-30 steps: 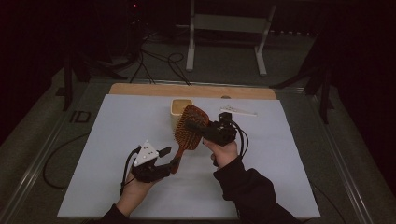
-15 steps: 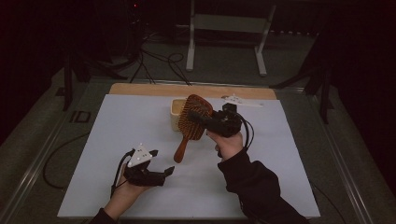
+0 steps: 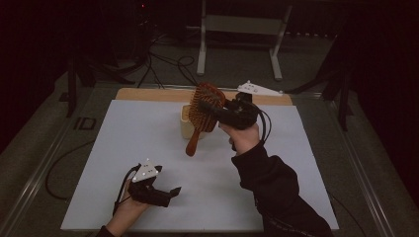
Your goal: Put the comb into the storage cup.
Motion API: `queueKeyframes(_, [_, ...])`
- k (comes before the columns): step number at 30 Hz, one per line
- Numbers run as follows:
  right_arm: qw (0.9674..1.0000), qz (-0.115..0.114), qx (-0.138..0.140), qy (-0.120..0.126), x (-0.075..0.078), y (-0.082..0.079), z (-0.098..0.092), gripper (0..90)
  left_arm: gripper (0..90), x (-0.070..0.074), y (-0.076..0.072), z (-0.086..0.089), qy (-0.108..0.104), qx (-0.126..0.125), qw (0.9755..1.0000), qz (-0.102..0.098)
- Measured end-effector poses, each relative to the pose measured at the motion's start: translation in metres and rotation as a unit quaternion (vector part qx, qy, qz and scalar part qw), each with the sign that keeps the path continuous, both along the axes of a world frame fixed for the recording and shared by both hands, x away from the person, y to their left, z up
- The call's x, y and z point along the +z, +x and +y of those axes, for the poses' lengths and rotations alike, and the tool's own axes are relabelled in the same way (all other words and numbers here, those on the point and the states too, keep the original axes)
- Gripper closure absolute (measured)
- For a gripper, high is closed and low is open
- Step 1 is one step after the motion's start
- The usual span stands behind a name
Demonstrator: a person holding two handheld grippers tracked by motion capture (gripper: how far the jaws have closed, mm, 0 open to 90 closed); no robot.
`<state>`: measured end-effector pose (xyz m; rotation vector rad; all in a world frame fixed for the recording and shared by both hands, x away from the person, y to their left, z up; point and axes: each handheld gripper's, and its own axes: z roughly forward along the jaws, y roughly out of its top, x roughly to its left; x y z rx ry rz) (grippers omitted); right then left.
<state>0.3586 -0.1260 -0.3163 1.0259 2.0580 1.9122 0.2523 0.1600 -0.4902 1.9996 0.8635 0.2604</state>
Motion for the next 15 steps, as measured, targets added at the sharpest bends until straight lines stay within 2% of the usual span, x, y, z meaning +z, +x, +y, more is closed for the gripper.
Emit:
queueKeyframes(7, [0.9996, -0.024, -0.009, -0.01, 0.019, 0.011, 0.002, 51.7, 0.0, -0.003, -0.004, 0.01, -0.002, -0.004, 0.9999, -0.011])
queueKeyframes(9, [0.9994, -0.03, -0.01, -0.013, 0.023, 0.016, 0.003, 51.7, 0.0, -0.003, -0.006, 0.012, -0.004, -0.004, 0.9998, -0.02])
queueKeyframes(15, [0.9985, -0.048, -0.018, -0.021, 0.032, 0.03, 0.007, 51.7, 0.0, -0.006, -0.008, 0.023, -0.012, 0.001, 0.9997, -0.019])
